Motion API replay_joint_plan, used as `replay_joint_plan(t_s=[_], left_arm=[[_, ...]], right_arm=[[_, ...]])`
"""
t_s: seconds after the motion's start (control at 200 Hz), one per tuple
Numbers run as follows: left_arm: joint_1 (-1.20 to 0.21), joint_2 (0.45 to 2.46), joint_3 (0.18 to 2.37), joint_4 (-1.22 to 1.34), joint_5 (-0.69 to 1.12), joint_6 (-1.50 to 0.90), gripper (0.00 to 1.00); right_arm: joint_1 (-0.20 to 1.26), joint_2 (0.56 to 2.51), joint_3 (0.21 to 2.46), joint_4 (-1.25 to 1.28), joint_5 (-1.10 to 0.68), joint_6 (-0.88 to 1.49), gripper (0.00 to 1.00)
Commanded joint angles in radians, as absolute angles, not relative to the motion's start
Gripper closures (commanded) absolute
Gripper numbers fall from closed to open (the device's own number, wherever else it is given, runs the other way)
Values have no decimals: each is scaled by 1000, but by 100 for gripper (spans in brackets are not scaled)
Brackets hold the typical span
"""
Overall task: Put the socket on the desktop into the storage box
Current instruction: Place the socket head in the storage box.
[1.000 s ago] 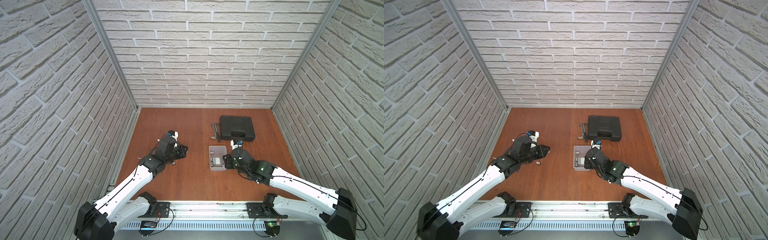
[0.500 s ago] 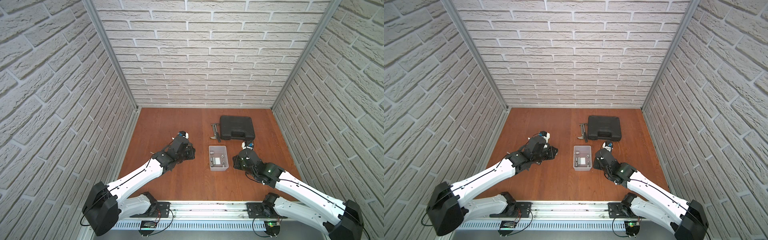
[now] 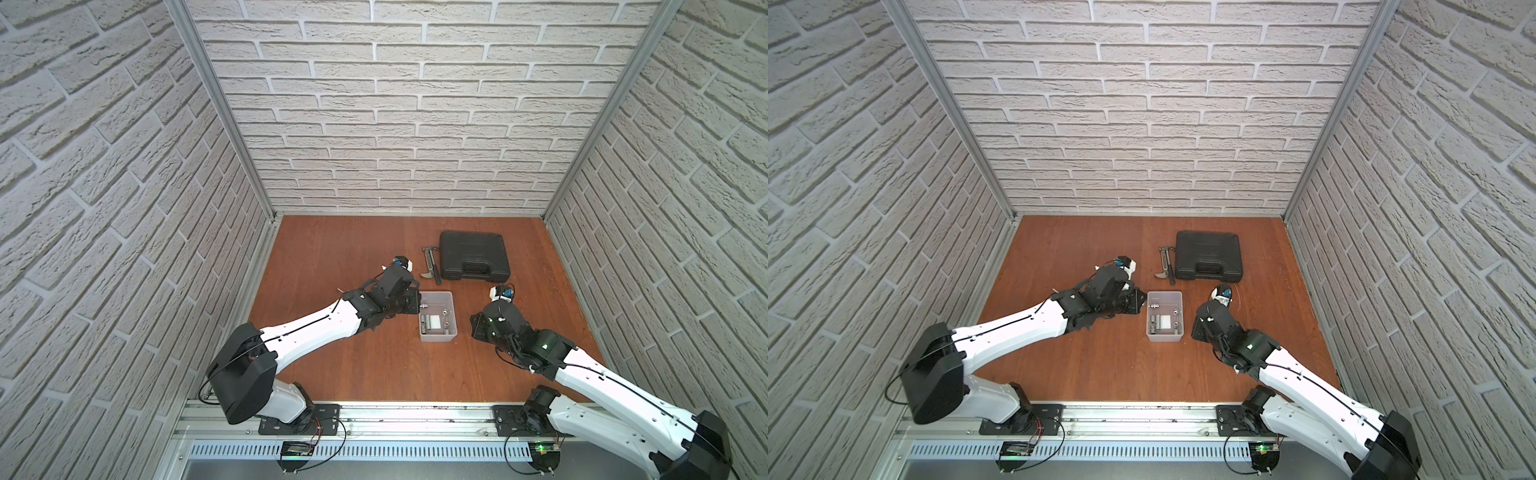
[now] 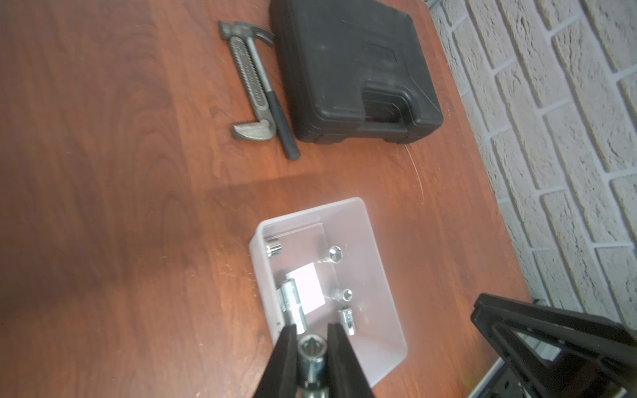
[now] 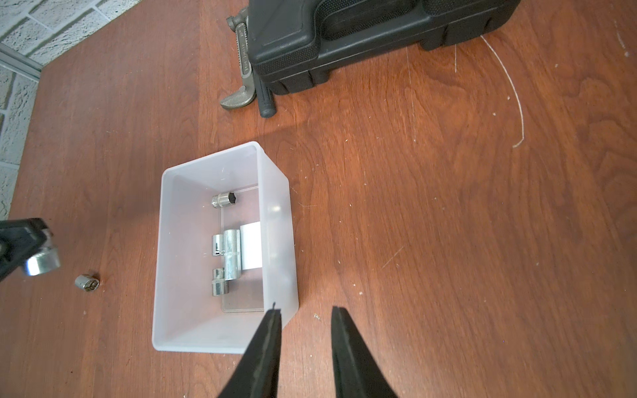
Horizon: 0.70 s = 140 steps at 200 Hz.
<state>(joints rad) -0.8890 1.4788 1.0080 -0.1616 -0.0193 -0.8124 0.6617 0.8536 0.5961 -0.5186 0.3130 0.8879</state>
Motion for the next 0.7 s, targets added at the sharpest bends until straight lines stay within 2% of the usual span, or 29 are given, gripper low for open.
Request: replay_joint_plan(t_s=[0.0, 0.395, 0.695], left_arm=[[-918, 1525, 1047, -102, -22, -796, 100], [-957, 1616, 1018, 30, 12, -850, 100], [-968, 1688, 1066, -35, -20, -868, 100]], right_arm=[[654, 835, 583, -511, 309, 905, 69], [654, 824, 544, -369, 92, 817, 69], [654, 793, 542, -404, 103, 812, 69]])
